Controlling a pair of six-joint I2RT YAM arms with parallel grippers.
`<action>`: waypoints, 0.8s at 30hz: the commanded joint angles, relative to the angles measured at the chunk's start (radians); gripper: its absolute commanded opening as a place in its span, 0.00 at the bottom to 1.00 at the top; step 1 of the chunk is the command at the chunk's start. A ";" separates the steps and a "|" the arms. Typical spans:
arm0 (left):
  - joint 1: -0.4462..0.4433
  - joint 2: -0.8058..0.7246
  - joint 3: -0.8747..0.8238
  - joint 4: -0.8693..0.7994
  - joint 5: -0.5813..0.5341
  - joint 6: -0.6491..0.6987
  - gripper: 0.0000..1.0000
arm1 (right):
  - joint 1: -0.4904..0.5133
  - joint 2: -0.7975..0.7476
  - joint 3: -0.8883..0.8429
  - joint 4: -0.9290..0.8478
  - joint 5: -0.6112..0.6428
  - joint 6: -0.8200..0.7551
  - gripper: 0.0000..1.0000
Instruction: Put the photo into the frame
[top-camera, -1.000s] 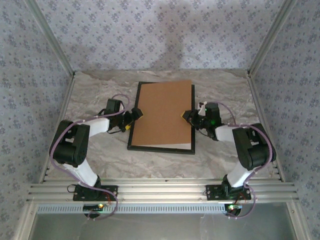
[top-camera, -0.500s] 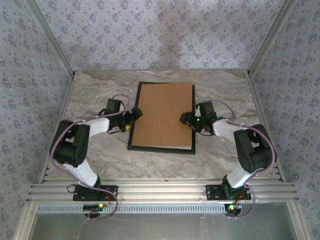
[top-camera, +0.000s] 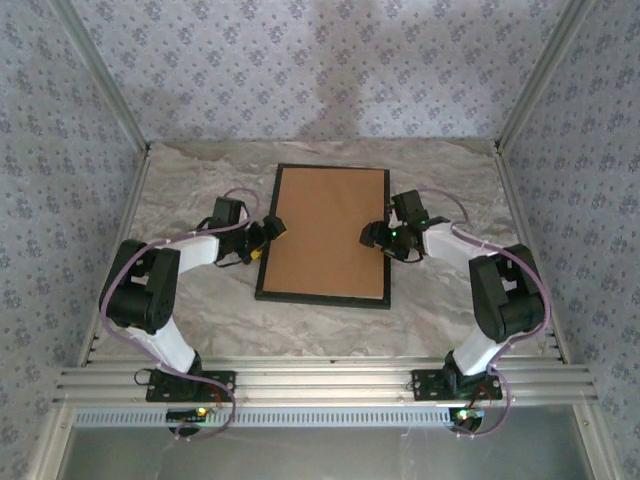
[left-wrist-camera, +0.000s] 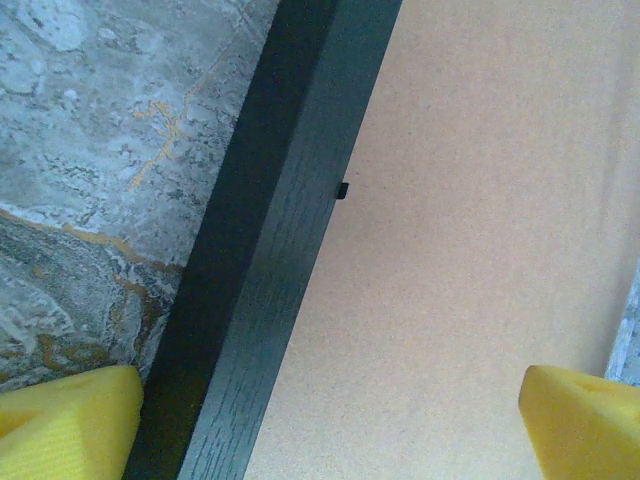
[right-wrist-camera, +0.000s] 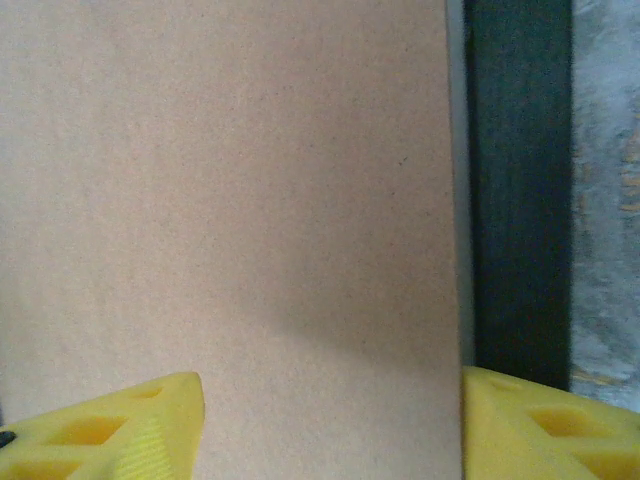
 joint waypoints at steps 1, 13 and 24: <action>-0.022 0.030 0.013 0.018 0.055 -0.013 0.97 | 0.009 0.019 0.056 -0.123 0.077 -0.076 0.68; -0.021 0.023 0.017 0.009 0.045 -0.009 0.97 | 0.001 -0.032 0.166 -0.302 0.273 -0.196 0.74; -0.022 0.025 0.012 0.009 0.046 -0.009 0.97 | -0.003 0.038 0.108 -0.253 0.268 -0.184 0.73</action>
